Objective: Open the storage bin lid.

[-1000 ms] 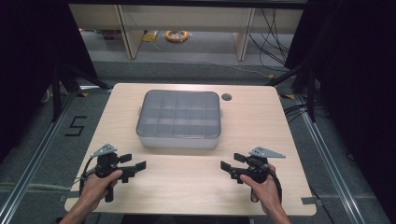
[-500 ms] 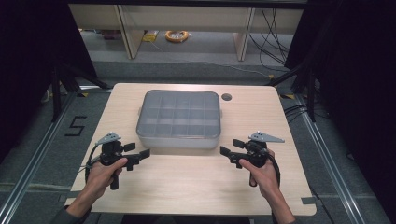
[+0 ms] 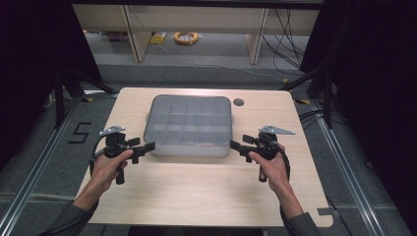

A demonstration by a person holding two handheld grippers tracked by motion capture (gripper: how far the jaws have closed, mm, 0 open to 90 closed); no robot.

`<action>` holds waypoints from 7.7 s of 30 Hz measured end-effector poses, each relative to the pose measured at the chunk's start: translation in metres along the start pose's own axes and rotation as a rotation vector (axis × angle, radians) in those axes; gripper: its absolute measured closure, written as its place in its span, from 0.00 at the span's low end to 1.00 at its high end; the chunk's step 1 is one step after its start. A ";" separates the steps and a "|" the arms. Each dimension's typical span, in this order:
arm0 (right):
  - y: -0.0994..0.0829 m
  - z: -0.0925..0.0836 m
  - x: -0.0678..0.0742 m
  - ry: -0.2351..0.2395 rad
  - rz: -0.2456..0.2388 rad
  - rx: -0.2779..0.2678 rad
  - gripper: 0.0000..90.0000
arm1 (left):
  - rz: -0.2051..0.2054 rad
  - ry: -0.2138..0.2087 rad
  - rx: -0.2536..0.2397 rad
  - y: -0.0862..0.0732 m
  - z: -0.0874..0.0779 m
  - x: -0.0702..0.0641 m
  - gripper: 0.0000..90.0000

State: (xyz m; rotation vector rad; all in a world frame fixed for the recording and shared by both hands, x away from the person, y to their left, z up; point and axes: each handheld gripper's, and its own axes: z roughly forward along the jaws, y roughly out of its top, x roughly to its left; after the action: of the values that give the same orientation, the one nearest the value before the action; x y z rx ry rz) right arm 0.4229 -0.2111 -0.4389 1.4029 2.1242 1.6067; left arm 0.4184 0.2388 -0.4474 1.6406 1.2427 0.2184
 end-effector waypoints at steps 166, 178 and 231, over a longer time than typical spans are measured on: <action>-0.038 -0.030 0.037 -0.045 0.074 -0.107 0.73 | -0.016 0.062 -0.111 -0.032 -0.046 -0.036 0.61; -0.062 -0.040 0.050 -0.031 0.082 -0.076 0.74 | -0.021 0.057 -0.087 -0.057 -0.060 -0.039 0.61; -0.113 -0.039 0.039 -0.063 0.174 0.081 0.68 | -0.043 0.006 0.114 -0.107 -0.048 -0.031 0.58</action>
State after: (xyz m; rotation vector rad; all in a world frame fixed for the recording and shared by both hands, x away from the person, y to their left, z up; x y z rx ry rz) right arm 0.3125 -0.2098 -0.4984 1.6827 2.1054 1.5253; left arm 0.3080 0.2370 -0.4968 1.7093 1.3141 0.1287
